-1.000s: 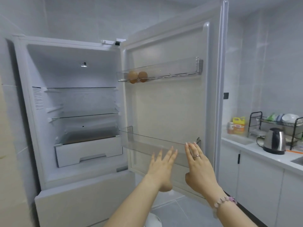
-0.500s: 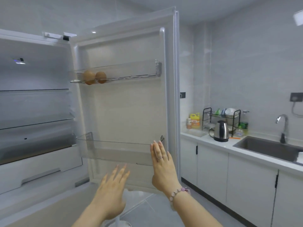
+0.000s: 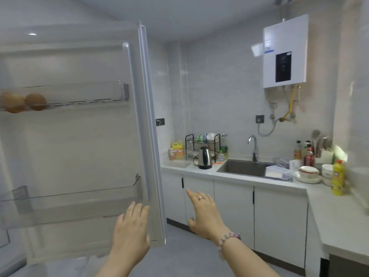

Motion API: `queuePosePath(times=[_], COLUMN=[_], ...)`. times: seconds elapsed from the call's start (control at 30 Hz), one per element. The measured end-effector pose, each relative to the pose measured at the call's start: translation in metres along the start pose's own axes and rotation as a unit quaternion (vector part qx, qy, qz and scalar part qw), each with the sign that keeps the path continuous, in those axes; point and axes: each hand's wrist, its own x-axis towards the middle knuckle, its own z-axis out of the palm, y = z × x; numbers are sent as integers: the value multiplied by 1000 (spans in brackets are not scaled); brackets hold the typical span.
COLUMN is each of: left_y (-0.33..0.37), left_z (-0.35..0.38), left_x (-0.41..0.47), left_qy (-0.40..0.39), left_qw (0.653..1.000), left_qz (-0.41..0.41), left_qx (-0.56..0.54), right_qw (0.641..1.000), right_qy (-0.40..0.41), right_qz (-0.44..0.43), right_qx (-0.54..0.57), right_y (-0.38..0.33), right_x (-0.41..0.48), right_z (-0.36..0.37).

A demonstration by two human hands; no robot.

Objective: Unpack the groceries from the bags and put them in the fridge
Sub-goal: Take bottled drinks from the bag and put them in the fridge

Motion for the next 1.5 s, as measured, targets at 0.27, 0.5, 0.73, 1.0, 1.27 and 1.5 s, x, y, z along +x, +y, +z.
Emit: queuePosePath(times=[0.27, 0.5, 0.73, 1.0, 1.27, 1.5], left_y=[123, 263, 405, 554, 692, 772], left_z=[-16, -41, -70, -111, -139, -157], left_x=[15, 23, 4, -27, -81, -122], left_qy=[-28, 35, 56, 55, 27, 33], left_qw=[991, 945, 891, 801, 722, 658], left_qz=[99, 263, 384, 515, 602, 685], left_qx=[-84, -190, -235, -299, -339, -310], right_qw=[984, 934, 865, 793, 715, 629], right_qy=[22, 64, 76, 95, 100, 90], right_qz=[134, 287, 420, 528, 624, 713], right_qx=[-119, -201, -263, -289, -299, -295], right_y=[80, 156, 218, 278, 318, 326], right_x=[-102, -220, -330, -432, -547, -623], right_z=[-66, -145, -207, -263, -302, -307])
